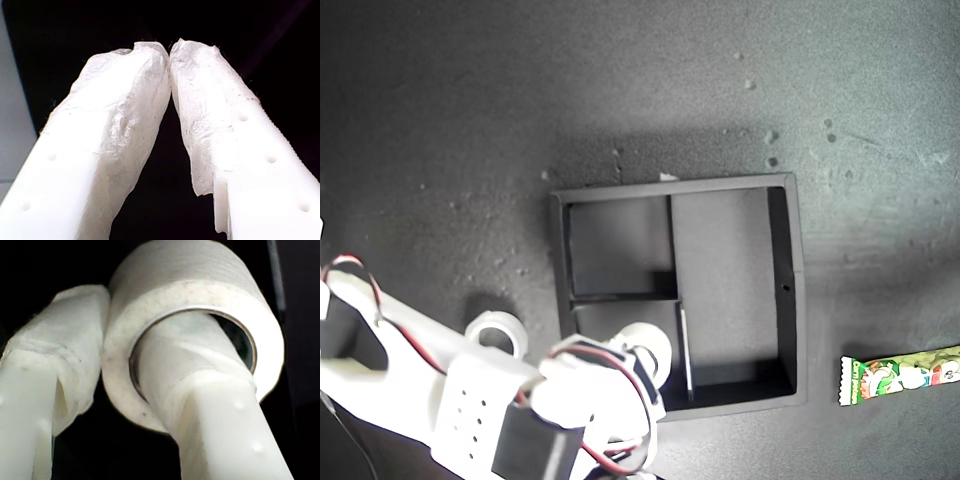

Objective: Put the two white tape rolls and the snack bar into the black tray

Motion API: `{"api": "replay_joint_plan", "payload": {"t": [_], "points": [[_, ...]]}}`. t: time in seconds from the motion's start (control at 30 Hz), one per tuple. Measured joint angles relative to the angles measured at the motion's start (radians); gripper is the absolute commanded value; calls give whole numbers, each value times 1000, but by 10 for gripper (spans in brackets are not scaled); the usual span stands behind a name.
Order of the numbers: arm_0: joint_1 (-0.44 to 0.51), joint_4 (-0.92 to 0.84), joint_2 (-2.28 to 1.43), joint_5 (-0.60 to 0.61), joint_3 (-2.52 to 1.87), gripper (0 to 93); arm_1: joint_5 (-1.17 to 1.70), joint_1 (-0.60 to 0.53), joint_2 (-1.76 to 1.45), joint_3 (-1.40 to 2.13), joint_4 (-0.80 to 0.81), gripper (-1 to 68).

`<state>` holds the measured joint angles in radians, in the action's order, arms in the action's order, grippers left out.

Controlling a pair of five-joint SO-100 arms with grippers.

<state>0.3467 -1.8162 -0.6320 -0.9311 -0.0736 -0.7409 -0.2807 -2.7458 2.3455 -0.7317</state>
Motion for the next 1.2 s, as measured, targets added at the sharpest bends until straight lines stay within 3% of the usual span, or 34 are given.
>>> {"api": "replay_joint_plan", "payload": {"t": [0.03,0.17,0.27,0.4,0.67,1.0,1.2], "points": [[2,0,12,-8,0,1,-20,-20,71,-48,0,173],[0,0,57,-31,2,49,-186,-83,356,-253,-75,250],[-2,0,71,-44,2,116,-385,-117,440,-293,-146,254],[3,0,71,-58,2,136,-721,-212,448,-210,-166,229],[11,0,-21,-66,-80,121,-1198,-413,462,112,100,220],[-54,0,-546,-54,-499,101,-1302,-497,462,325,307,214],[-28,0,-896,-118,-810,103,-1313,-523,462,437,394,174]]}}
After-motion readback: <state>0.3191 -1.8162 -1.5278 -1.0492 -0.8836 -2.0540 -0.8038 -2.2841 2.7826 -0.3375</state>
